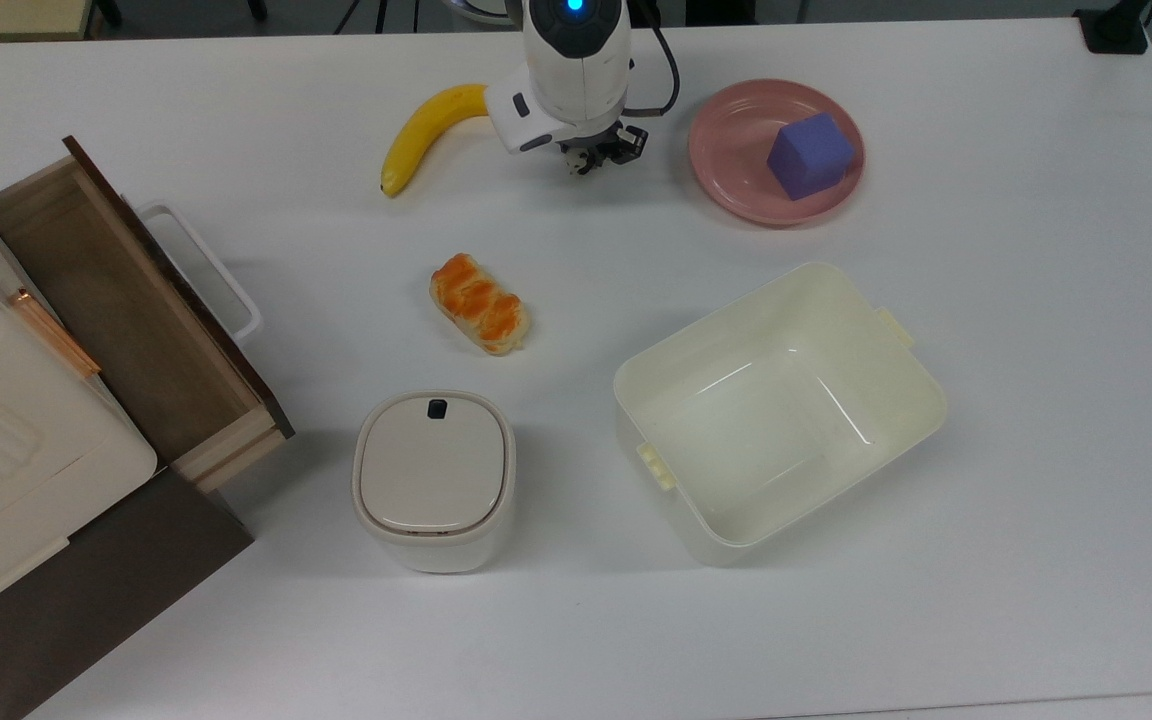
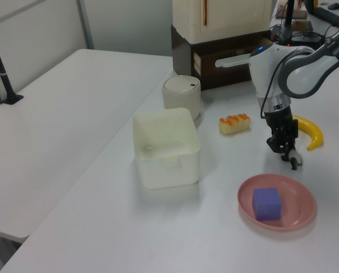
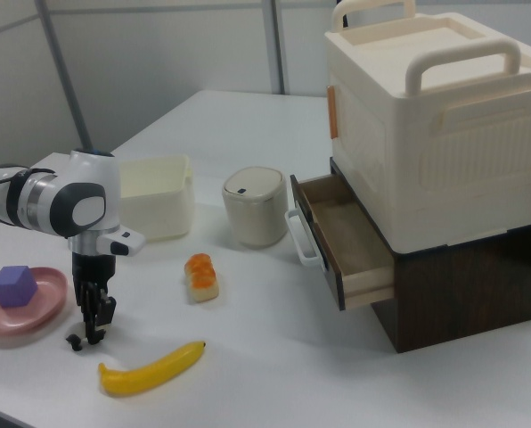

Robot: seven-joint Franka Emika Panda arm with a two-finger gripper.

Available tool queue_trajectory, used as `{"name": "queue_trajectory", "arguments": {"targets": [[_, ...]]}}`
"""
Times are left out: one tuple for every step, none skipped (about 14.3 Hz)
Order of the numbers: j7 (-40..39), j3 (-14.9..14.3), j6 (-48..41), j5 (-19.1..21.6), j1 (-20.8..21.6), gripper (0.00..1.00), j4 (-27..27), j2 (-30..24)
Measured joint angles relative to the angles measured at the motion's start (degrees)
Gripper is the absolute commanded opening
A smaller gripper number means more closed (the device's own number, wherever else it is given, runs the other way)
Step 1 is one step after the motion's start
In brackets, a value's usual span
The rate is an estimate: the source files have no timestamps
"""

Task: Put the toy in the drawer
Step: 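Carry the held panda toy over to the open wooden drawer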

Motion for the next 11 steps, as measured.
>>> {"name": "queue_trajectory", "arguments": {"targets": [[-0.05, -0.01, 0.07, -0.25, -0.01, 0.20, 0.07, -0.09], [-0.31, -0.02, 0.21, -0.46, -0.05, 0.20, 0.37, -0.18], [-0.99, -0.08, 0.23, -0.60, -0.14, 0.20, 1.13, -0.27], [-2.13, -0.19, 0.23, -0.62, -0.30, 0.21, 2.17, -0.34], [-3.72, -0.26, 0.22, -0.74, -0.71, 0.21, 3.48, -0.38], [-5.83, -0.32, 0.06, -1.10, -1.41, 0.21, 5.07, -0.40], [-8.36, -0.35, -0.38, -1.74, -2.33, 0.21, 6.89, -0.41], [-11.14, -0.39, -0.95, -2.57, -3.36, 0.21, 8.95, -0.38], [-13.79, -0.45, -1.71, -3.44, -4.49, 0.21, 11.36, -0.30], [-15.75, -0.51, -2.20, -4.47, -5.50, 0.21, 13.75, -0.10], [-17.75, -0.62, -2.74, -6.35, -7.00, 0.21, 17.87, 0.50]]}}
